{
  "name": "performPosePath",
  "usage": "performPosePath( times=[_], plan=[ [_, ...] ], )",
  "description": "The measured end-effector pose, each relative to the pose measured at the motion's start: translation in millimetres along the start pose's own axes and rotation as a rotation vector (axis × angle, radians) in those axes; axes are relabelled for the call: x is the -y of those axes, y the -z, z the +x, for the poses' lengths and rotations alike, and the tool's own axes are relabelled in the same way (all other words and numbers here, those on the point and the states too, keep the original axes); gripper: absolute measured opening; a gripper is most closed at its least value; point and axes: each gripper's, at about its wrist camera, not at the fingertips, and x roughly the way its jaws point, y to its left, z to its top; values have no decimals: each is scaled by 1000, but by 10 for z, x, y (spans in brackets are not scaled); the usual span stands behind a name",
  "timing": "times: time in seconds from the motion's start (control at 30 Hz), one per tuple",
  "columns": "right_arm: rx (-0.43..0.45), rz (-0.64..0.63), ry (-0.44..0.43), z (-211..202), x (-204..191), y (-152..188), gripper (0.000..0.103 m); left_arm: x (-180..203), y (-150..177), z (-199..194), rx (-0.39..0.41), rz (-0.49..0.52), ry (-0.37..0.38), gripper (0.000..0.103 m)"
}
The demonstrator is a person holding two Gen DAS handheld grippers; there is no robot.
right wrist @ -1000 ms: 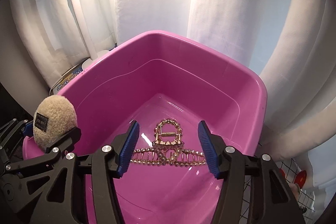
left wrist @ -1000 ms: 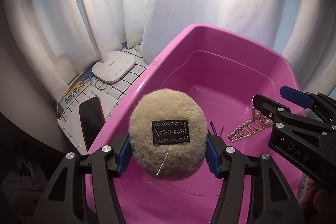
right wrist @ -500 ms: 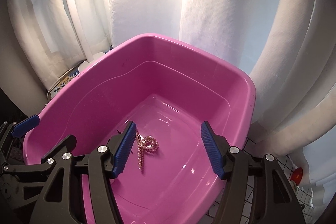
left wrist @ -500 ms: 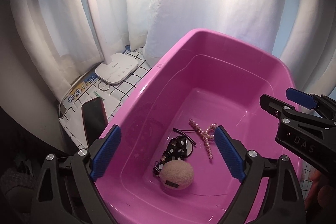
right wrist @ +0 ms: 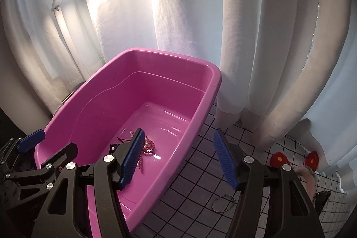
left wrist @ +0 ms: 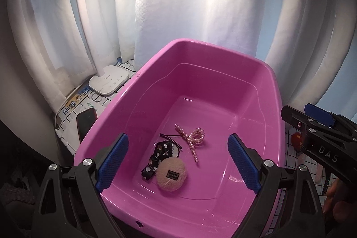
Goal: Organize jewelry
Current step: 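Move both tools back from the tub toward the remaining items on the table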
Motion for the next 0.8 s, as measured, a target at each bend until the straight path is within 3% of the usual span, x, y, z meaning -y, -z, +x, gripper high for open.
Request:
performPosePath(
  times=[0.43,0.8],
  plan=[
    [80,189,137,-957,1211,732,61,800,157,-284,21,79,117,89],
    [49,349,283,-1434,2213,1443,61,1567,448,-398,4,177,225,89]
  ],
)
